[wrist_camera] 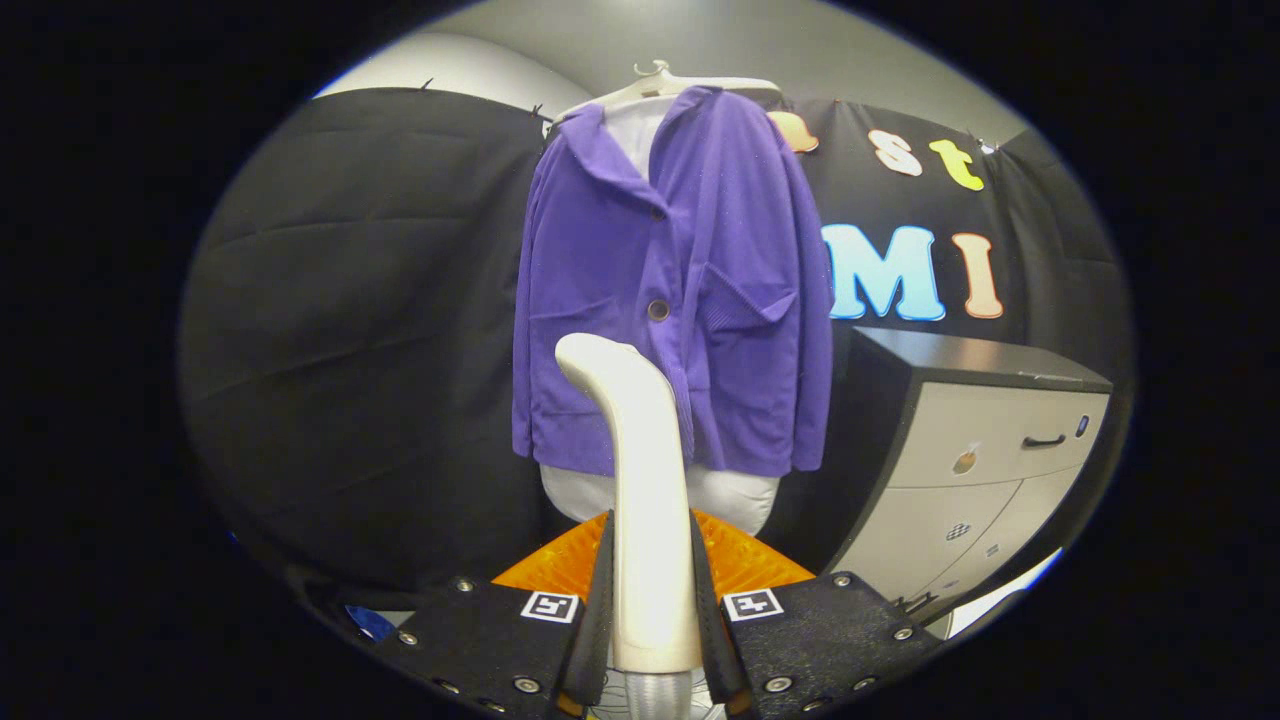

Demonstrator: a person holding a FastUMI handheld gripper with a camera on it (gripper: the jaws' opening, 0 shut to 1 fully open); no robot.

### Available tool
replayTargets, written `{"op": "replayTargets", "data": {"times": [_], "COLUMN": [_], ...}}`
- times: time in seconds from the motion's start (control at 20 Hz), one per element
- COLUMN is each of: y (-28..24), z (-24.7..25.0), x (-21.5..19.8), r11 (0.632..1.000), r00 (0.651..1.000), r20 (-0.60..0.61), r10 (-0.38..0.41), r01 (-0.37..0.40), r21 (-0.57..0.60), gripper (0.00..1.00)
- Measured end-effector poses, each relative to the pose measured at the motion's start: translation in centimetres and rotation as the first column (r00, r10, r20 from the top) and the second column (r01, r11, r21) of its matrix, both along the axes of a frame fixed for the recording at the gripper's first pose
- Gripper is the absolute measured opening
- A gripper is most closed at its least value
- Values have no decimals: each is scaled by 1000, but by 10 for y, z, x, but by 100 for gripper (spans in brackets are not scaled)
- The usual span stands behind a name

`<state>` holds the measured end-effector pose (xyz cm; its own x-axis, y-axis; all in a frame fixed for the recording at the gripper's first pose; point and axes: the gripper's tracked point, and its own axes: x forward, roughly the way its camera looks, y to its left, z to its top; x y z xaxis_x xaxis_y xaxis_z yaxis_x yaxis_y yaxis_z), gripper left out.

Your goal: Iron the clothes twice with a garment steamer, once on the left side and once on the right side.

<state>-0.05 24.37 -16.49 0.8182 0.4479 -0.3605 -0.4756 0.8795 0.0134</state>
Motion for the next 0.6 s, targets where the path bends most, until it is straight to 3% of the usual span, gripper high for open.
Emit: {"op": "replayTargets", "data": {"times": [0.25,0.6], "y": [-89,-216], "z": [77,126], "x": [-3,-26], "r11": [992,968], "r00": [987,960], "r20": [117,155], "r10": [-110,-232], "r01": [101,213], "r21": [81,130], "gripper": [38,38]}}
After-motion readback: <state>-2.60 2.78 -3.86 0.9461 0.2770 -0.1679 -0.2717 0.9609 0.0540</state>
